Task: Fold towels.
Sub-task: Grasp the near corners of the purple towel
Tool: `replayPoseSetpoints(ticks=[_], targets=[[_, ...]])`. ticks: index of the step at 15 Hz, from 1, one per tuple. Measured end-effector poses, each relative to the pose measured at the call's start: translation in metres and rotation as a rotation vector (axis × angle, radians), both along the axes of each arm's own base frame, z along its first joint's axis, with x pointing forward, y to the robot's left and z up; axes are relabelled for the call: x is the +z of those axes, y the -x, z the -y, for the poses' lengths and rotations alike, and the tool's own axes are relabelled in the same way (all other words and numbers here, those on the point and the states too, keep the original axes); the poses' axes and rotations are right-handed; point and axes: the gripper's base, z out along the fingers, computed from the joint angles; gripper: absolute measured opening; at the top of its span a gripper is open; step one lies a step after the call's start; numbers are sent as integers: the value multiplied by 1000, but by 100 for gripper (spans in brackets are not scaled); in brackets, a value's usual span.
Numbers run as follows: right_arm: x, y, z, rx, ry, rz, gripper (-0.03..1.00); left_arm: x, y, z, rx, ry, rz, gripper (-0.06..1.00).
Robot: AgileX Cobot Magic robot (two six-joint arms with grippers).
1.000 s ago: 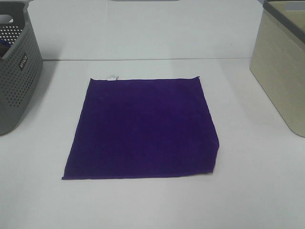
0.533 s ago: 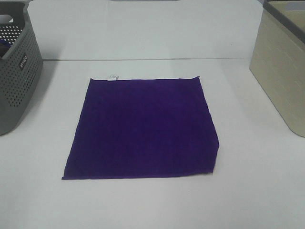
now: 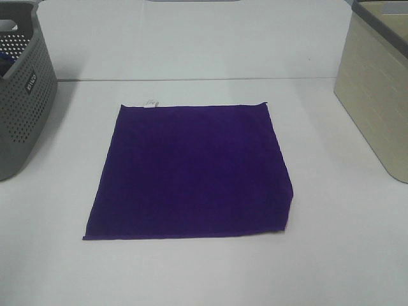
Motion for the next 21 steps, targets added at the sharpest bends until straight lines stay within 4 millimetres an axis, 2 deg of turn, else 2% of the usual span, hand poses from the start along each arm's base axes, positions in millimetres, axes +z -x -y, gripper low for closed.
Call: replayPoseSetpoints(ticks=[3, 5, 6, 8, 9, 11, 13, 14, 17, 18, 21], targets=[[28, -72, 3, -3, -20, -139, 96, 20, -66, 0, -11, 22, -187, 99], [27, -116, 5, 1, -37, -234, 96, 21, -110, 5, -28, 90, -295, 99], [14, -144, 4, 34, -50, -314, 96, 20, -145, 12, -70, 169, -356, 99], [4, -159, 1, 63, -81, -346, 96, 18, -166, 22, -144, 261, -383, 99], [-1, -168, -2, 101, -101, -346, 96, 11, -180, 29, -199, 336, -414, 99], [-18, -189, -10, 209, -165, -369, 96, -15, -208, 42, -303, 465, -491, 99], [-38, -208, -17, 266, -256, -414, 96, -53, -236, 46, -318, 545, -599, 99], [-43, -213, -18, 272, -274, -426, 96, -64, -243, 46, -319, 550, -624, 99], [-74, -235, -17, 253, -295, -470, 96, -123, -267, 45, -342, 542, -750, 99], [-92, -246, -16, 229, -304, -507, 96, -152, -275, 44, -341, 535, -801, 99], [-128, -256, -15, 238, -310, -607, 96, -184, -284, 42, -334, 512, -815, 99]])
